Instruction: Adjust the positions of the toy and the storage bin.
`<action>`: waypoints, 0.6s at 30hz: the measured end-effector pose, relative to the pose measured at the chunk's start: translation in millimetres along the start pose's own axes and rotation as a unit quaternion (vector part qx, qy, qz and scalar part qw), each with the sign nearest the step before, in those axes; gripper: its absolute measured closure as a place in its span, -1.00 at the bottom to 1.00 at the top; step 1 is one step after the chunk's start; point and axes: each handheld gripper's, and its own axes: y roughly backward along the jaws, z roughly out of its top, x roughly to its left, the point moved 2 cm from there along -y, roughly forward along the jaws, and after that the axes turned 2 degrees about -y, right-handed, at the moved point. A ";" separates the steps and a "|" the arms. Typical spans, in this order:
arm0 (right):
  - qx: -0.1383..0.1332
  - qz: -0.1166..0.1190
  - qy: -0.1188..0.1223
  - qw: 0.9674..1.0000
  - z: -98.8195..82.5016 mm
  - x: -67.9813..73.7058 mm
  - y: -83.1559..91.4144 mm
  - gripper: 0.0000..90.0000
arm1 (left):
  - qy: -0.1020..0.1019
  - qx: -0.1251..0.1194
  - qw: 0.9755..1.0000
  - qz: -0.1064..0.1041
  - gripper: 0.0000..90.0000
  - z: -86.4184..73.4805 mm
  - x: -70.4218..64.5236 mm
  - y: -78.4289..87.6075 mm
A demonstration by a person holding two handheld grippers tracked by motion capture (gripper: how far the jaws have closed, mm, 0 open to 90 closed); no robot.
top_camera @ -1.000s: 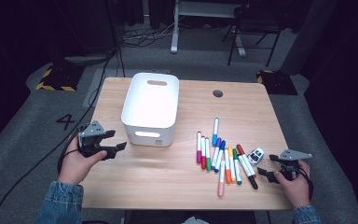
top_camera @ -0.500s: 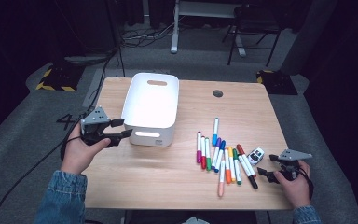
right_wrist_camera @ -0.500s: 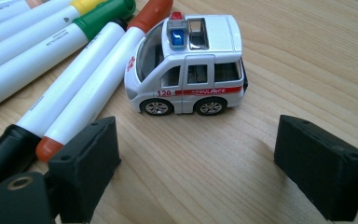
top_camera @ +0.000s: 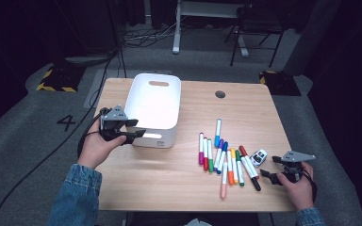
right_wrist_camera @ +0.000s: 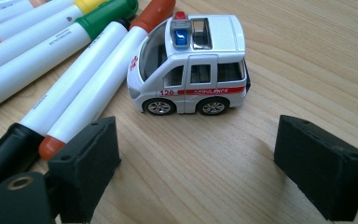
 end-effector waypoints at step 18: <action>0.000 0.000 0.000 1.000 0.0 0.0 0.0 -0.69 | -0.060 0.008 0.997 -0.041 0.68 -4.7 -14.5 6.2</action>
